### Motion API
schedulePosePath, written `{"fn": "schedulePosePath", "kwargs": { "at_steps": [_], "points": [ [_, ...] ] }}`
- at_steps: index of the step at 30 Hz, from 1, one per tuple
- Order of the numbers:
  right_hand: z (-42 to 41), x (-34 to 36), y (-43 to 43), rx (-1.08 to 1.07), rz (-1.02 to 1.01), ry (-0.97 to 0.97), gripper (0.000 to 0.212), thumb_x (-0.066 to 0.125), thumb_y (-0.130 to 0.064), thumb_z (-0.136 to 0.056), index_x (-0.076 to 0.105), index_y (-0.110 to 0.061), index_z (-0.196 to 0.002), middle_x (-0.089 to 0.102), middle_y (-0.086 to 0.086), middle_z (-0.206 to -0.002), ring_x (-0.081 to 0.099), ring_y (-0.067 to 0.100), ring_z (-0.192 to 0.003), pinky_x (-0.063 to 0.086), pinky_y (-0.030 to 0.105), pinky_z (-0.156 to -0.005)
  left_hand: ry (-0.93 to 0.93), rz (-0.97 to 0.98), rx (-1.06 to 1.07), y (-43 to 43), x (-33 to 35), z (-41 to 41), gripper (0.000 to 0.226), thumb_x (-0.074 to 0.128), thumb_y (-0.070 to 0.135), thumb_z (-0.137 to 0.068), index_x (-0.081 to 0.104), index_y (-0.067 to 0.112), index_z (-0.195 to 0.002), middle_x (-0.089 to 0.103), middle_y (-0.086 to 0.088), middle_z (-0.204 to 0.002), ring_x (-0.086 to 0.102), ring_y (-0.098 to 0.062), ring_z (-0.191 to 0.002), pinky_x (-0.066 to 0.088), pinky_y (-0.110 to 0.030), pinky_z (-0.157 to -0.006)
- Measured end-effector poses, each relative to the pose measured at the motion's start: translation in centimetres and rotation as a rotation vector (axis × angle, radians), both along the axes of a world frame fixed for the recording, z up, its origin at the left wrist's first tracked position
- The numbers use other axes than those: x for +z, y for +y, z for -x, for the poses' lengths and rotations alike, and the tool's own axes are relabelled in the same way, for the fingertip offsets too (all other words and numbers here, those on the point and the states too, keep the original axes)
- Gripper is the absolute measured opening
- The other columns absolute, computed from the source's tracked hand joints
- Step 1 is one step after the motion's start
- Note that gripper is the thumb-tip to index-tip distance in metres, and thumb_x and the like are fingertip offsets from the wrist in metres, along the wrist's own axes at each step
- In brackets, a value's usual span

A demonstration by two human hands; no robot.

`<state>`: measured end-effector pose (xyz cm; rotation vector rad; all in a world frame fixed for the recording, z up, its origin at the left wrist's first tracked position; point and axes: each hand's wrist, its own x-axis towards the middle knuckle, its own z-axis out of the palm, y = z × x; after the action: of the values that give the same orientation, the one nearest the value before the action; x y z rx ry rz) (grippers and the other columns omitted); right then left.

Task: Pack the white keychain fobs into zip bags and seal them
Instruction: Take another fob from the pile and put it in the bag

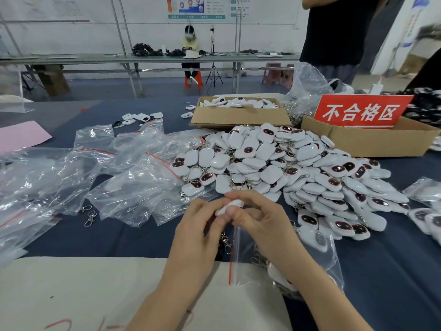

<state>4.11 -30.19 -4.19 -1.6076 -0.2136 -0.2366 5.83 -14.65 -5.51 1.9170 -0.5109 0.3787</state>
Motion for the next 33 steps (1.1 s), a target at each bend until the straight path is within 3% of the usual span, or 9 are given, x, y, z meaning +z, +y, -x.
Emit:
{"fn": "schedulePosePath", "kwargs": {
  "at_steps": [3, 9, 13, 15, 17, 20, 23, 30, 33],
  "points": [
    [0.0, -0.1, -0.2, 0.004, -0.079, -0.020, 0.017, 0.069, -0.012, -0.091, 0.074, -0.025, -0.099, 0.077, 0.002, -0.100, 0.074, 0.018, -0.095, 0.057, 0.024, -0.084, -0.044, 0.052, 0.050, -0.2, -0.1, 0.2, 0.012, 0.069, 0.041, -0.092, 0.066, 0.049, -0.100, 0.064, 0.019, -0.095, 0.064, -0.002, -0.089, 0.043, -0.006, -0.074],
    [0.1, -0.6, -0.5, -0.004, -0.080, 0.005, 0.014, 0.066, -0.003, -0.092, 0.073, -0.013, -0.099, 0.076, 0.009, -0.101, 0.071, 0.031, -0.101, 0.056, 0.044, -0.095, -0.080, 0.081, 0.063, 0.0, 0.1, 0.0, 0.009, 0.074, 0.030, -0.085, 0.071, 0.037, -0.089, 0.067, 0.018, -0.092, 0.064, -0.001, -0.089, 0.043, -0.008, -0.075],
    [0.1, -0.3, -0.3, -0.034, -0.053, 0.034, 0.016, 0.067, -0.007, -0.092, 0.073, -0.017, -0.102, 0.077, 0.002, -0.104, 0.072, 0.019, -0.102, 0.057, 0.034, -0.094, 0.093, 0.178, -0.012, 0.0, 0.2, 0.0, 0.017, 0.079, 0.022, -0.086, 0.071, 0.034, -0.095, 0.067, 0.014, -0.095, 0.066, -0.009, -0.092, 0.048, -0.013, -0.078],
    [0.2, -0.1, -0.4, -0.009, -0.105, 0.040, 0.019, 0.068, -0.011, -0.089, 0.075, -0.025, -0.100, 0.076, -0.004, -0.110, 0.071, 0.014, -0.105, 0.056, 0.025, -0.090, 0.204, 0.225, -0.080, 0.1, 0.5, 0.1, 0.020, 0.074, 0.031, -0.088, 0.070, 0.031, -0.107, 0.070, 0.010, -0.103, 0.067, -0.009, -0.096, 0.051, -0.016, -0.082],
    [0.2, -0.2, -0.6, 0.044, -0.160, 0.056, 0.025, 0.066, -0.002, -0.090, 0.074, -0.024, -0.097, 0.071, -0.009, -0.122, 0.069, 0.010, -0.111, 0.054, 0.020, -0.088, 0.338, 0.280, -0.151, 0.3, 0.8, -0.1, 0.030, 0.066, 0.040, -0.089, 0.069, 0.028, -0.117, 0.075, 0.008, -0.104, 0.070, -0.006, -0.094, 0.052, -0.016, -0.080],
    [0.1, -0.5, -0.5, 0.134, -0.171, 0.093, 0.032, 0.059, 0.013, -0.091, 0.063, -0.014, -0.109, 0.064, -0.010, -0.135, 0.064, 0.012, -0.121, 0.053, 0.023, -0.094, 0.478, 0.378, -0.187, 0.7, 1.1, -0.7, 0.021, 0.064, 0.024, -0.095, 0.071, 0.024, -0.115, 0.077, 0.007, -0.091, 0.067, -0.004, -0.076, 0.053, -0.015, -0.069],
    [0.1, -0.4, -0.5, 0.148, -0.127, 0.104, 0.043, 0.060, 0.009, -0.092, 0.057, -0.015, -0.127, 0.066, -0.005, -0.132, 0.065, 0.015, -0.118, 0.053, 0.024, -0.095, 0.473, 0.402, -0.174, 0.7, 1.0, -0.9, 0.027, 0.065, 0.004, -0.095, 0.070, 0.026, -0.108, 0.075, 0.009, -0.084, 0.065, -0.004, -0.072, 0.053, -0.016, -0.070],
    [0.1, -0.3, -0.6, 0.025, 0.026, 0.141, 0.033, 0.059, 0.001, -0.097, 0.067, -0.023, -0.118, 0.075, -0.006, -0.114, 0.069, 0.011, -0.109, 0.053, 0.026, -0.092, 0.421, 0.359, -0.160, 0.6, 0.7, -0.7, 0.035, 0.066, -0.010, -0.089, 0.068, 0.024, -0.096, 0.071, 0.001, -0.089, 0.062, -0.010, -0.082, 0.052, -0.016, -0.076],
    [0.1, -0.2, -0.4, -0.001, 0.031, 0.160, 0.034, 0.058, 0.001, -0.097, 0.069, -0.026, -0.115, 0.075, -0.007, -0.113, 0.069, 0.014, -0.109, 0.054, 0.043, -0.095, 0.413, 0.360, -0.157, 0.5, 0.8, -0.5, 0.031, 0.066, -0.011, -0.088, 0.066, 0.018, -0.098, 0.069, -0.004, -0.090, 0.061, -0.011, -0.084, 0.052, -0.016, -0.077]
  ]
}}
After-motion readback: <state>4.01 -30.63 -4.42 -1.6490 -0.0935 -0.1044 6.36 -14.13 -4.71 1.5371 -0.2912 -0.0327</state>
